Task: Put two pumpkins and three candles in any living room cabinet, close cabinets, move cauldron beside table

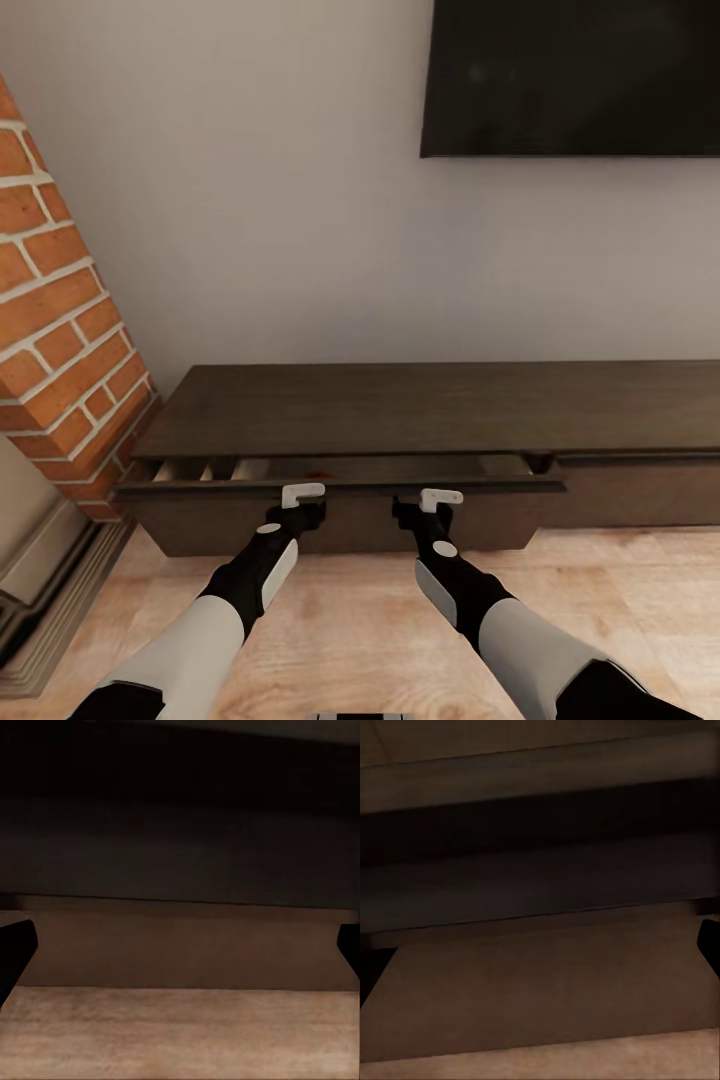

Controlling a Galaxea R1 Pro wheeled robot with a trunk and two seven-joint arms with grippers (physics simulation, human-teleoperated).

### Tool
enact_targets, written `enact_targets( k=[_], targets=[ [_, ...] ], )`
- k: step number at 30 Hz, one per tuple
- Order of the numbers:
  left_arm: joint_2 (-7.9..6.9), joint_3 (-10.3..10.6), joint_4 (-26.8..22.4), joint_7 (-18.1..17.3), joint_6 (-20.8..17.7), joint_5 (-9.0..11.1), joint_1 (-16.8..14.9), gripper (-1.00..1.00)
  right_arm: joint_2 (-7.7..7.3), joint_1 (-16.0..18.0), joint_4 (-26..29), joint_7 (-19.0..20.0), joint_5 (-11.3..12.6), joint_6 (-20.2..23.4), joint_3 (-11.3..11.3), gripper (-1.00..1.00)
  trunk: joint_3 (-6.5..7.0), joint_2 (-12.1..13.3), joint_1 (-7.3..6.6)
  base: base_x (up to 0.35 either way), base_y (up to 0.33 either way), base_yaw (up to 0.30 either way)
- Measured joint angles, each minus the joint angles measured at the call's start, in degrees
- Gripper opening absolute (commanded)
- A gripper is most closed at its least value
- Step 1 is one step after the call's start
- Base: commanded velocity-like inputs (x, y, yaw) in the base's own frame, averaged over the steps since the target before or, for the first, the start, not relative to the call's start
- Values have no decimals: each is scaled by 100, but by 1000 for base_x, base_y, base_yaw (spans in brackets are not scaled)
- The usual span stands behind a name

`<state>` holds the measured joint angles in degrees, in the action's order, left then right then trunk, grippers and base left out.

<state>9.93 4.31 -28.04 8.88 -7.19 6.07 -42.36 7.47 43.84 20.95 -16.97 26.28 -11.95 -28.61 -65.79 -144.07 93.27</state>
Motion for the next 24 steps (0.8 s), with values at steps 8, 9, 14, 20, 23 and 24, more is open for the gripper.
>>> enact_targets(
  k=[8, 9, 14, 20, 23, 24],
  targets=[
    [0, 0, 0, 5, -2, 0, 0, 100, 0, 0, -1, 0, 5, 6, -1, 100, 0, 0, 0, 162, 0, 0],
    [0, 0, 0, 5, -2, 0, 0, 100, 0, -1, -1, 0, 5, 5, -1, 100, 0, 0, 0, 49, 0, 0],
    [0, 0, -6, 8, -3, 1, 0, 100, -5, 0, 1, 3, -1, 10, -3, 100, 0, 0, 0, 114, 0, 0],
    [0, 0, -8, 8, 4, 1, 0, 100, -3, 0, 0, 0, 4, 8, 1, 100, 0, 0, 0, 75, 0, 0],
    [0, 0, -9, 9, 6, 1, 0, 100, -1, 0, -1, 1, 6, 7, 4, 100, 0, 0, 0, 8, 0, 0],
    [0, 0, -9, 9, 6, 2, 0, 100, -1, 0, -2, 3, 7, 7, 5, 100, 0, 0, 0, 3, 0, 0]
  ],
)
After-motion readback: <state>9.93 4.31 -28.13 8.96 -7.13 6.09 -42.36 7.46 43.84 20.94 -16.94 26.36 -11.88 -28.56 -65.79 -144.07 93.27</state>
